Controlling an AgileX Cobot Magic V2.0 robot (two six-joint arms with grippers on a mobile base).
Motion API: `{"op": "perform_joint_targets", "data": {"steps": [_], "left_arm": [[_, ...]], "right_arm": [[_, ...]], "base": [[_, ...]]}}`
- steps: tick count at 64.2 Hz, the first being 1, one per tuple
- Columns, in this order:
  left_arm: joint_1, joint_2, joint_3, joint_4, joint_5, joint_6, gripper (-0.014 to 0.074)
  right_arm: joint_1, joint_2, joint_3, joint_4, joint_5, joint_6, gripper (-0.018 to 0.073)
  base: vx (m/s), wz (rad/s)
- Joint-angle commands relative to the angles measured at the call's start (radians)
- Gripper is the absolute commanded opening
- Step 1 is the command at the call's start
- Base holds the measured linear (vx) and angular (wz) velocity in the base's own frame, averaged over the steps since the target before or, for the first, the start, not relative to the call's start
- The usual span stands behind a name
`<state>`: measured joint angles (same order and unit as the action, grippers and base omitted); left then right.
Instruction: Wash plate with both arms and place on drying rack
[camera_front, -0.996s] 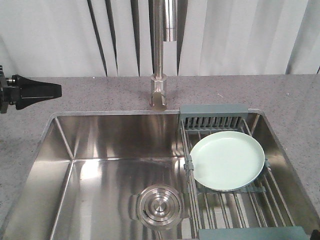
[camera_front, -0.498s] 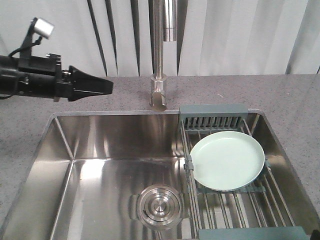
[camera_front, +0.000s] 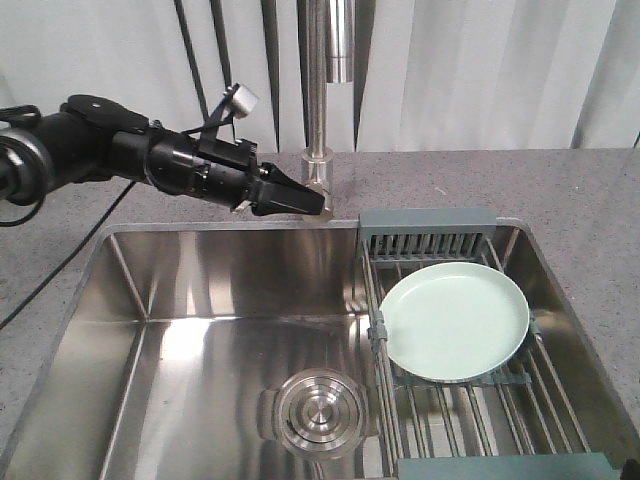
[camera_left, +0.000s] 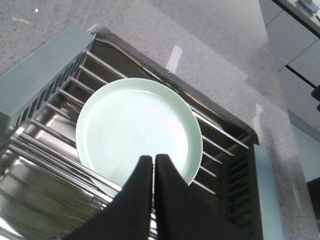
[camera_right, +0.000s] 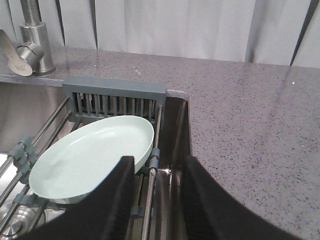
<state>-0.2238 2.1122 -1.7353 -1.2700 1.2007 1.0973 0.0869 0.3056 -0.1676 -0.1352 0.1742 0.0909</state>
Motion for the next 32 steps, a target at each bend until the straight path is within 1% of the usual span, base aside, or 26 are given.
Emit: {"op": "perform_joint_targets", "data": {"steps": [1, 8, 14, 32], "left_arm": [[-0.019, 0.006, -0.099, -0.031, 0.051, -0.041, -0.0006], [-0.024, 0.068, -0.185, -0.013, 0.051, -0.064, -0.0006], [-0.028, 0.107, -0.232, -0.013, 0.051, -0.081, -0.0006], [-0.028, 0.17, -0.332, -0.013, 0.036, -0.075, -0.0006]], "right_arm": [[-0.003, 0.007, -0.028, -0.014, -0.077, -0.008, 0.0244], [-0.003, 0.007, -0.028, -0.014, -0.077, -0.008, 0.0244], [-0.003, 0.007, -0.028, -0.014, -0.077, -0.008, 0.0244], [-0.003, 0.007, -0.028, -0.014, -0.077, -0.008, 0.0244]], "base": [[0.0, 0.0], [0.0, 0.0], [0.0, 0.0], [0.0, 0.0]]}}
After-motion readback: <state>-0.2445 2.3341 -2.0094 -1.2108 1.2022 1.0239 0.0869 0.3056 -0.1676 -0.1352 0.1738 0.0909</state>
